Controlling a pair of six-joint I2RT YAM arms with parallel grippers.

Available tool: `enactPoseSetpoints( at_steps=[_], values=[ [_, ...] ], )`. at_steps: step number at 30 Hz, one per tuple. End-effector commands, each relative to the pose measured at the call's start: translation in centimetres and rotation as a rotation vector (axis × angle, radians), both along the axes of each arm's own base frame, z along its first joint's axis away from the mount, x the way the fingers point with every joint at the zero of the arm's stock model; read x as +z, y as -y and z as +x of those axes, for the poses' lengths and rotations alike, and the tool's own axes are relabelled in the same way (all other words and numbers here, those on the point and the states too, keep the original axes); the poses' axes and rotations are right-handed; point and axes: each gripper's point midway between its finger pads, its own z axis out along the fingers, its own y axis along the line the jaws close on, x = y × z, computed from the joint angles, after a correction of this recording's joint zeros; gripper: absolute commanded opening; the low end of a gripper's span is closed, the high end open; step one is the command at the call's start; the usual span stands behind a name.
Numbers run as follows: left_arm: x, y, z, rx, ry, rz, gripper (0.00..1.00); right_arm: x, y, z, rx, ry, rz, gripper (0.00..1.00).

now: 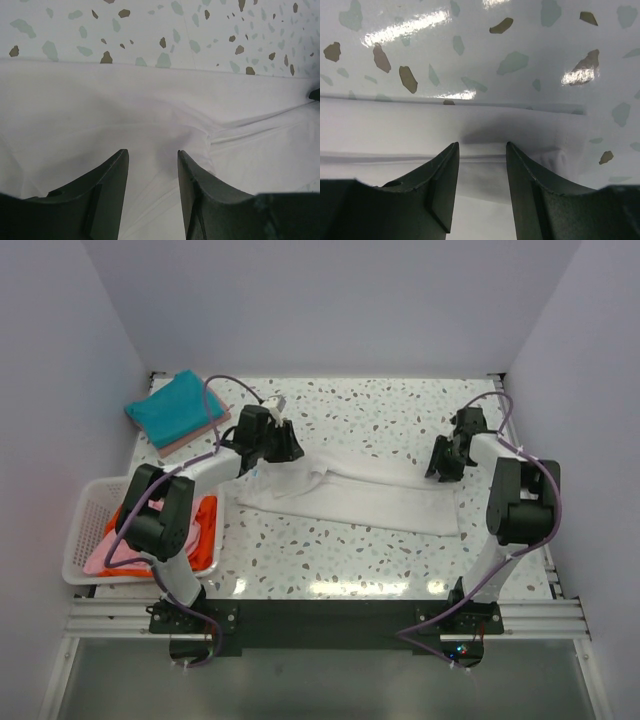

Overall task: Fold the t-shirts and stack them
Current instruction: Fold the tshirt

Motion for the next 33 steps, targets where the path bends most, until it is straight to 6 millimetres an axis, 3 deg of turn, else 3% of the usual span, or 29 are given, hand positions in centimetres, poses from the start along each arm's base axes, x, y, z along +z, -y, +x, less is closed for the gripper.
enactPoseSetpoints(
  at_steps=[1,21,33],
  values=[
    [1.6,0.0,0.1,0.015,0.05,-0.026,0.49,1.3,-0.1,-1.4,0.024,-0.006,-0.021,0.46],
    [0.8,-0.8,-1.1,0.022,0.032,-0.004,0.49,3.2,-0.7,-5.2,0.014,-0.037,-0.031,0.45],
    [0.2,-0.9,-1.4,0.02,0.021,0.0,0.49,2.8,-1.1,-7.4,0.011,-0.078,-0.01,0.45]
  ],
)
